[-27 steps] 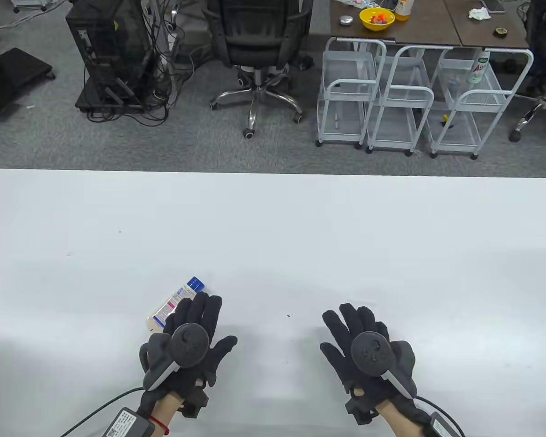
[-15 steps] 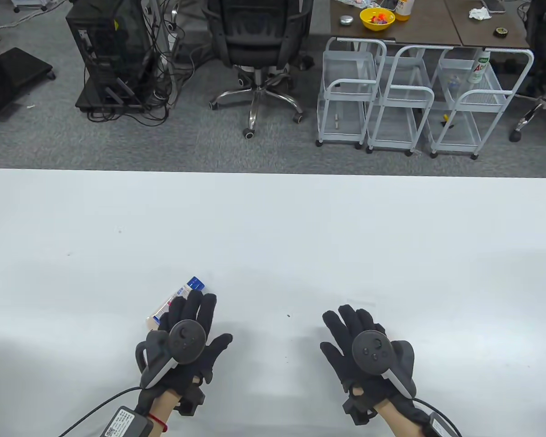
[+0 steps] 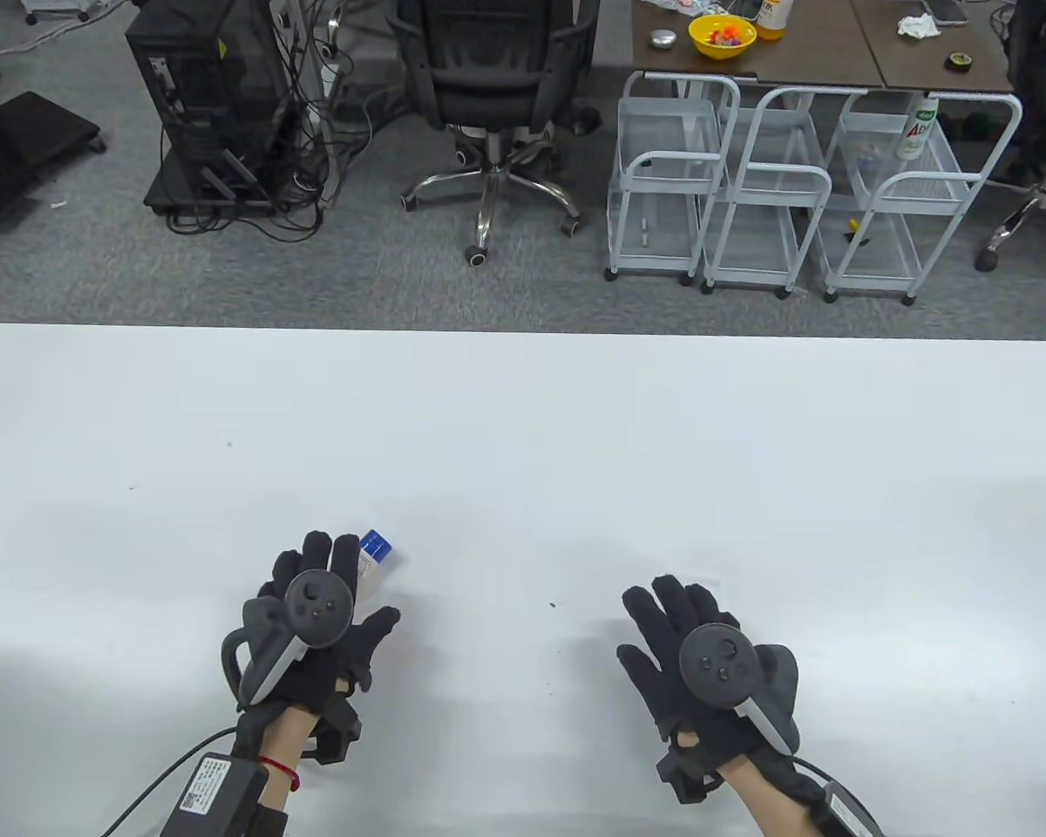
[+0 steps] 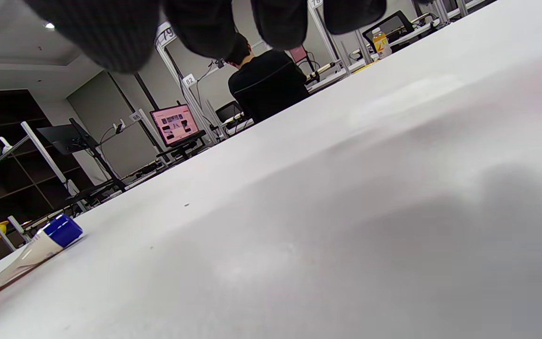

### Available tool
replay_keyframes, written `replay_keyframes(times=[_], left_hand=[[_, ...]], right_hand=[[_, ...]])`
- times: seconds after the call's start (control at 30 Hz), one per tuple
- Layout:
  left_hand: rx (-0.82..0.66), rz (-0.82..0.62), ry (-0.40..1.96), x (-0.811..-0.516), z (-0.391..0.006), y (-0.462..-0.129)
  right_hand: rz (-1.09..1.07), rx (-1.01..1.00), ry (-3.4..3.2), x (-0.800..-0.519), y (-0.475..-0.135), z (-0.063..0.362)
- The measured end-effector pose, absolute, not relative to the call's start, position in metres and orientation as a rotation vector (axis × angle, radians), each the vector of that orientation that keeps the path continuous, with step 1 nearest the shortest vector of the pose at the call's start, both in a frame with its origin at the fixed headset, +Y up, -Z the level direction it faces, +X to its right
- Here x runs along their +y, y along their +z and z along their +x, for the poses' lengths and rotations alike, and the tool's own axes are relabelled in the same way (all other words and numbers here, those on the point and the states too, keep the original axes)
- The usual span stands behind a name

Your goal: Squeeze hand cream onto cotton pad

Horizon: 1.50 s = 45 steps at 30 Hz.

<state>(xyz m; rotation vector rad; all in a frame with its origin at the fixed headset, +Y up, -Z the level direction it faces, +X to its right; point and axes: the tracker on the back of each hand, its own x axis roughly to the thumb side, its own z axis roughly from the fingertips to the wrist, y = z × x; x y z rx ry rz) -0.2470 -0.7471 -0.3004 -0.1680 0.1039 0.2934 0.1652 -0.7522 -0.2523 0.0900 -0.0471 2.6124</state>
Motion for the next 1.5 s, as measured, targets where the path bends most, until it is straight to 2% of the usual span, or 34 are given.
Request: replay_keyframes(times=[0.13,0.3,0.57,1.13,1.2,1.3,1.4,1.5], left_hand=[[0.117,-0.347,0.159,-0.743,-0.247,-0.327],[0.155,-0.422,0.007,-0.747,-0.239,-0.35],[0.188,-0.473,0.003,-0.757,-0.233,-0.37],[0.176,-0.39,-0.081,-0.754,-0.234,-0.375],[0.165,-0.384,-0.022,-0.752,-0.233,-0.365],[0.088,-0.374,0.188,-0.74,-0.229,-0.35],[-0.005,-0.354,0.434,-0.718,-0.221,-0.327],[-0.123,-0.306,0.559,-0.697,-0.209,-0.302]], right_hand=[[0.11,-0.069,2.613,-0.748,-0.252,0.164],[0.118,-0.091,2.617,-0.745,-0.247,0.164],[0.108,-0.128,2.59,-0.739,-0.243,0.169],[0.171,-0.084,2.617,-0.742,-0.238,0.16],[0.169,-0.08,2.612,-0.743,-0.239,0.158],[0.193,-0.083,2.59,-0.741,-0.242,0.147],[0.249,-0.126,2.566,-0.734,-0.24,0.134],[0.313,-0.158,2.518,-0.722,-0.237,0.122]])
